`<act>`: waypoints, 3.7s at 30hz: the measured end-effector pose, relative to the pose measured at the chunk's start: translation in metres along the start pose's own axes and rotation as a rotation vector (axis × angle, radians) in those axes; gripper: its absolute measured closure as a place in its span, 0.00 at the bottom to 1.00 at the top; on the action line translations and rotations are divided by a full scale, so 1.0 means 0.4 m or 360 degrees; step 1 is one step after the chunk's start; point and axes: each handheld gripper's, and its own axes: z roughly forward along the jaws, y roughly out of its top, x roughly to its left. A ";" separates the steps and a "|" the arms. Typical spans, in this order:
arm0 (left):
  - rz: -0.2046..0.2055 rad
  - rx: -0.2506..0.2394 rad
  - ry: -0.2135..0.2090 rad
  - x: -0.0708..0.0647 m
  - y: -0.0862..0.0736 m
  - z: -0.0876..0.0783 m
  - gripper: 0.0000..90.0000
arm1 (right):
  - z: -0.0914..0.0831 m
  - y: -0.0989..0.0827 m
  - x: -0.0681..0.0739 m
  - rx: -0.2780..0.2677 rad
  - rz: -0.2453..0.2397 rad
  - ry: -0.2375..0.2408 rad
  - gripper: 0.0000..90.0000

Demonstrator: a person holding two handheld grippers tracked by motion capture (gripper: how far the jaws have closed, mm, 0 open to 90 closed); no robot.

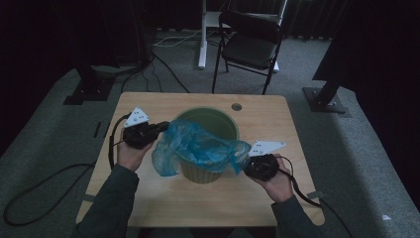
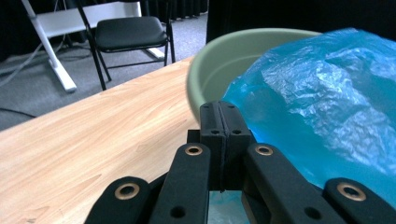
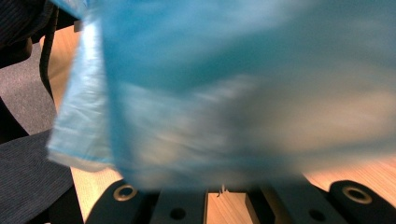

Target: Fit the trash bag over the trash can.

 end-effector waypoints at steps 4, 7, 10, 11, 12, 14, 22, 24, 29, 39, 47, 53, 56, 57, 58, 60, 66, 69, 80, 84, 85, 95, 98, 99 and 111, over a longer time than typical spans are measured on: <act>-0.0028 0.0004 0.0009 0.007 -0.001 0.008 0.99 | -0.010 -0.004 -0.004 -0.0012 0.0009 -0.0010 0.98; -0.0034 -0.0005 0.0005 0.006 -0.004 0.005 0.99 | -0.026 -0.007 -0.010 -0.0035 0.0026 -0.0043 0.92; -0.0029 -0.0006 0.0002 0.005 -0.006 0.002 0.99 | -0.050 -0.009 -0.020 -0.0070 0.0048 -0.0070 0.87; -0.0026 -0.0005 0.0002 0.004 -0.007 -0.001 0.99 | -0.060 -0.010 -0.024 -0.0092 0.0059 -0.0077 0.86; -0.0028 -0.0008 0.0000 0.003 -0.008 -0.001 0.99 | -0.066 -0.009 -0.026 -0.0105 0.0064 -0.0083 0.84; -0.0024 -0.0008 -0.0001 0.003 -0.009 -0.002 0.99 | -0.080 -0.006 -0.028 -0.0152 0.0082 -0.0091 0.78; -0.0019 -0.0007 0.0000 0.000 -0.010 0.000 0.99 | -0.095 0.027 -0.012 -0.0290 0.0001 -0.0027 0.64; -0.0016 -0.0006 0.0001 0.000 -0.010 0.000 0.99 | -0.095 0.038 -0.010 -0.0307 -0.0014 -0.0032 0.61; -0.0015 -0.0005 0.0002 0.000 -0.010 0.000 0.99 | -0.093 0.063 -0.015 -0.0359 -0.0025 -0.0020 0.68; -0.0038 0.0005 0.0020 0.003 -0.013 0.011 0.99 | -0.075 0.062 -0.056 -0.0322 0.0012 -0.0084 1.00; -0.0083 0.0012 0.0042 0.014 -0.014 0.032 0.99 | -0.044 0.035 -0.133 -0.0277 0.0131 -0.0187 1.00; -0.0141 0.0018 0.0051 0.032 -0.016 0.060 0.99 | -0.018 0.044 -0.172 -0.0279 0.0178 -0.0197 1.00; -0.0180 0.0024 0.0046 0.043 -0.020 0.072 0.99 | -0.005 0.044 -0.184 -0.0273 0.0196 -0.0199 1.00; -0.0194 0.0027 0.0048 0.046 -0.022 0.075 0.99 | -0.002 0.043 -0.188 -0.0268 0.0205 -0.0202 1.00; -0.0208 0.0025 0.0045 0.049 -0.023 0.078 0.99 | 0.001 0.042 -0.192 -0.0263 0.0213 -0.0209 1.00; -0.0223 0.0025 0.0040 0.053 -0.026 0.080 0.99 | 0.003 0.036 -0.198 -0.0249 0.0238 -0.0212 1.00; -0.0215 0.0016 0.0027 0.050 -0.030 0.071 0.99 | -0.034 0.029 -0.184 -0.0244 0.0249 -0.0185 0.81; -0.0216 0.0010 0.0024 0.049 -0.031 0.068 0.99 | -0.061 0.026 -0.165 -0.0244 0.0233 -0.0194 0.74; -0.0202 0.0011 0.0020 0.045 -0.031 0.068 0.98 | -0.122 0.037 -0.072 -0.0286 0.0111 -0.0130 0.70; -0.0201 0.0012 0.0020 0.043 -0.029 0.068 0.97 | -0.137 0.048 -0.049 -0.0292 0.0059 -0.0095 0.74; -0.0198 0.0013 0.0020 0.043 -0.029 0.068 0.97 | -0.141 0.051 -0.044 -0.0295 0.0051 -0.0089 0.75; -0.0194 0.0015 0.0021 0.041 -0.027 0.069 0.97 | -0.162 0.091 -0.005 -0.0396 -0.0017 -0.0031 0.71; -0.0191 0.0016 0.0020 0.041 -0.027 0.070 0.97 | -0.156 0.101 0.000 -0.0410 -0.0023 -0.0016 0.69; -0.0191 0.0016 0.0020 0.041 -0.027 0.070 0.97 | -0.152 0.105 0.002 -0.0413 -0.0023 -0.0009 0.69; -0.0193 0.0013 0.0018 0.040 -0.027 0.070 0.97 | -0.087 0.107 -0.002 -0.0236 -0.0009 -0.0069 0.89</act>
